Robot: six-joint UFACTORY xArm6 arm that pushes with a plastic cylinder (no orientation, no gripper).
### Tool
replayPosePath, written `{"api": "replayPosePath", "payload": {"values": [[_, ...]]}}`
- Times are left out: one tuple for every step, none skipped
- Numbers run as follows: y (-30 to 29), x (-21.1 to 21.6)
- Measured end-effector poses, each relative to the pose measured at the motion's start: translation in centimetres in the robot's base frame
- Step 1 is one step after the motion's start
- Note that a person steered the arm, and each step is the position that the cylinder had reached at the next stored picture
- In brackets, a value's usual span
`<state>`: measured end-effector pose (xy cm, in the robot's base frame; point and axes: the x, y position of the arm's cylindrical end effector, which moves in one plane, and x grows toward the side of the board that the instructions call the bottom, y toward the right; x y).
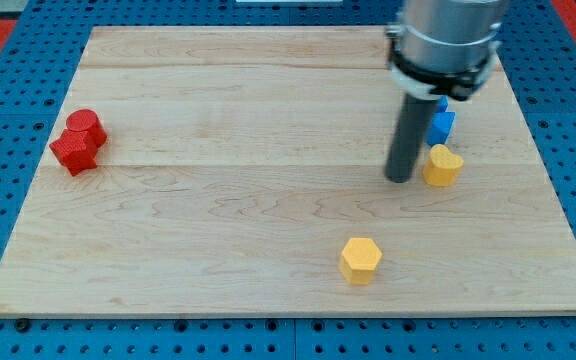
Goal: Move the yellow hexagon to the bottom of the yellow heart
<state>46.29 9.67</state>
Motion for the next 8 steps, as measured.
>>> {"api": "replayPosePath", "payload": {"values": [[-8.3,0.0],[-11.7,1.1],[-11.4,5.4],[-9.4,9.4],[-5.0,11.4],[-0.7,11.2],[1.9,12.3],[2.4,14.7]]}}
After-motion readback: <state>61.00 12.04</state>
